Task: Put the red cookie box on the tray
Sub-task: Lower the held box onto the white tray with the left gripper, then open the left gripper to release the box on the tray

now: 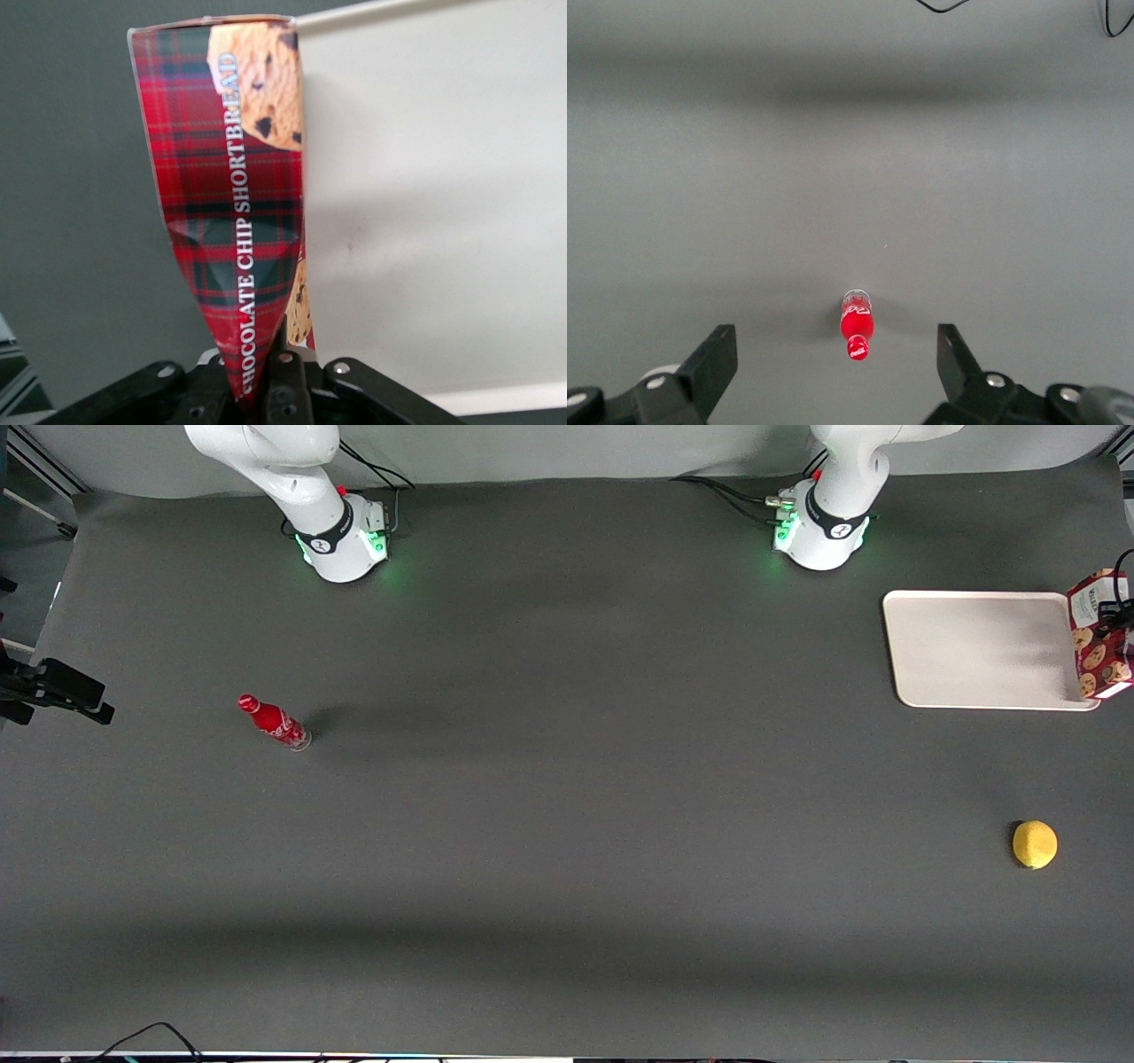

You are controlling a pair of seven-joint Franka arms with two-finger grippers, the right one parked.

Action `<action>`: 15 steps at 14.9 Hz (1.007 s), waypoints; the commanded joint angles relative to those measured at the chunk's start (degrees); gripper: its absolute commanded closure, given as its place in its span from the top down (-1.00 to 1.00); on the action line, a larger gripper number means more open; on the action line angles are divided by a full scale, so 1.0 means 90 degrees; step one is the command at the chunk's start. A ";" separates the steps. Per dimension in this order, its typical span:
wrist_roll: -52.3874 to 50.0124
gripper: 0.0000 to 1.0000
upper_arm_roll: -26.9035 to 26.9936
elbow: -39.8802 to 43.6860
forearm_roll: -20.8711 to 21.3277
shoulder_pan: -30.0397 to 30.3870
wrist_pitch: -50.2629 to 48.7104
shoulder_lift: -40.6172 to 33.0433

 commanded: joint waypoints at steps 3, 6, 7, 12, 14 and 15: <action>0.0235 0.04 -0.0011 0.0148 -0.0351 0.0068 0.0035 0.0237; 0.0333 1.00 -0.0040 0.0196 -0.0361 0.0058 -0.0004 0.0257; 0.0333 1.00 -0.0031 0.0255 -0.0361 0.0049 -0.0062 0.0257; 0.0304 1.00 -0.0040 0.0381 -0.0742 0.0000 -0.0344 0.0237; 0.0255 1.00 -0.0021 0.0926 -0.0751 -0.0049 -0.1181 0.0208; 0.0197 1.00 0.0008 0.1306 -0.0751 -0.0049 -0.1640 0.0189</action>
